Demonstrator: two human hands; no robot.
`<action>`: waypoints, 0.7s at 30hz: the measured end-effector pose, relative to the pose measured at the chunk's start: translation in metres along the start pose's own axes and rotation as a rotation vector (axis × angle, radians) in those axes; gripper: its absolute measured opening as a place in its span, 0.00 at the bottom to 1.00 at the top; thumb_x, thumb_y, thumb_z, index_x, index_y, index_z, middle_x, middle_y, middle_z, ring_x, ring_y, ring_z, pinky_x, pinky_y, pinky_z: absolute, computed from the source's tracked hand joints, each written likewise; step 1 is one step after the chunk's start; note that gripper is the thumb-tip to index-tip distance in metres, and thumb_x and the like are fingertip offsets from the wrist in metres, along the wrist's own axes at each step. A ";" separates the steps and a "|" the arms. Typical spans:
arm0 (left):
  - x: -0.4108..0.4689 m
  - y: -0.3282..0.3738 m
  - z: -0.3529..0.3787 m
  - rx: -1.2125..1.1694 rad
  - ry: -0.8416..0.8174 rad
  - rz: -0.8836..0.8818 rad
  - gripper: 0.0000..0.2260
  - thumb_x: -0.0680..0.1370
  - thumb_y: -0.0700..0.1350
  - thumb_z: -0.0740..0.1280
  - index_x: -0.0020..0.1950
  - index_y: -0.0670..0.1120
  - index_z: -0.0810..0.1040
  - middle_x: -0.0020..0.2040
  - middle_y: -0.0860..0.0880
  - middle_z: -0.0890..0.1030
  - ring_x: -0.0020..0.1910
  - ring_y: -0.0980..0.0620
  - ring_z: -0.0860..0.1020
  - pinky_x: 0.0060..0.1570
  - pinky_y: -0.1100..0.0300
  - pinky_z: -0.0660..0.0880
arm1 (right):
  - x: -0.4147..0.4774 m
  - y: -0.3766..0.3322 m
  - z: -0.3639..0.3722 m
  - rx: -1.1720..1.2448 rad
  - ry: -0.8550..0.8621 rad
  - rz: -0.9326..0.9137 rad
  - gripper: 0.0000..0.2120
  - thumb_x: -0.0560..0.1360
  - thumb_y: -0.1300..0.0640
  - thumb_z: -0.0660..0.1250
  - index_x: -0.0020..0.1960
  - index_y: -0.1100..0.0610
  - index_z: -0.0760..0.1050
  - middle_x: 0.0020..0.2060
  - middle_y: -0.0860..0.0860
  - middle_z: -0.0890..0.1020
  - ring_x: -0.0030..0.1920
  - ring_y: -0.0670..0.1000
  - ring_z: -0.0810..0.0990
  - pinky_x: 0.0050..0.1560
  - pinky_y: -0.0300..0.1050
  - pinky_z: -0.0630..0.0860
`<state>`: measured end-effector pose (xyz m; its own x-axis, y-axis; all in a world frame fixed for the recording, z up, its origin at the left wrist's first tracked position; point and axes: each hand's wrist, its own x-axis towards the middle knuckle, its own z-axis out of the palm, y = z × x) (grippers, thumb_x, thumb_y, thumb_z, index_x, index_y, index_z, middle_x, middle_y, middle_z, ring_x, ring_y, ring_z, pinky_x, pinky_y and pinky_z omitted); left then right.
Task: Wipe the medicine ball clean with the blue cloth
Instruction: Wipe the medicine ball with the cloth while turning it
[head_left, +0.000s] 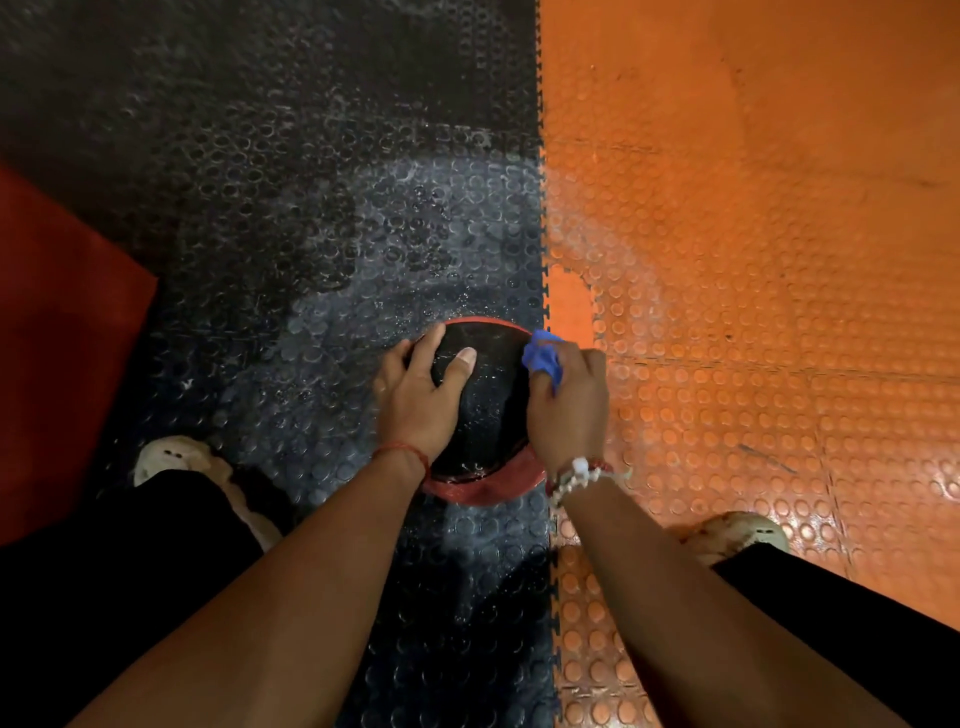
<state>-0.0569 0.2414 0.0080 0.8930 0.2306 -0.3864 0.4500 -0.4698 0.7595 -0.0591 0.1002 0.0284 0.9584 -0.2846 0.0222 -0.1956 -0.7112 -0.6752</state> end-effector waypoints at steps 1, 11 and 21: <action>0.002 0.000 0.001 0.023 0.002 0.012 0.23 0.78 0.62 0.60 0.73 0.64 0.64 0.76 0.50 0.57 0.74 0.44 0.55 0.70 0.49 0.57 | -0.011 -0.004 0.000 -0.001 -0.009 -0.085 0.14 0.70 0.63 0.61 0.55 0.60 0.76 0.52 0.59 0.73 0.50 0.60 0.76 0.48 0.41 0.69; -0.001 0.003 0.005 0.066 0.009 0.046 0.23 0.77 0.63 0.60 0.72 0.65 0.64 0.74 0.52 0.58 0.73 0.46 0.56 0.68 0.48 0.59 | 0.056 0.003 0.007 -0.116 -0.150 0.007 0.12 0.75 0.62 0.59 0.57 0.59 0.74 0.53 0.60 0.73 0.48 0.61 0.76 0.41 0.42 0.64; 0.004 0.006 0.004 0.089 -0.005 0.041 0.23 0.77 0.62 0.60 0.72 0.64 0.65 0.73 0.51 0.61 0.71 0.44 0.59 0.64 0.54 0.59 | -0.011 -0.013 0.003 -0.015 -0.015 -0.204 0.15 0.69 0.58 0.57 0.53 0.59 0.75 0.51 0.58 0.73 0.51 0.60 0.75 0.51 0.48 0.74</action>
<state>-0.0503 0.2361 0.0091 0.9104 0.2054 -0.3591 0.4107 -0.5523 0.7254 -0.0662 0.1146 0.0347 0.9814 -0.1243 0.1461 -0.0004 -0.7627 -0.6467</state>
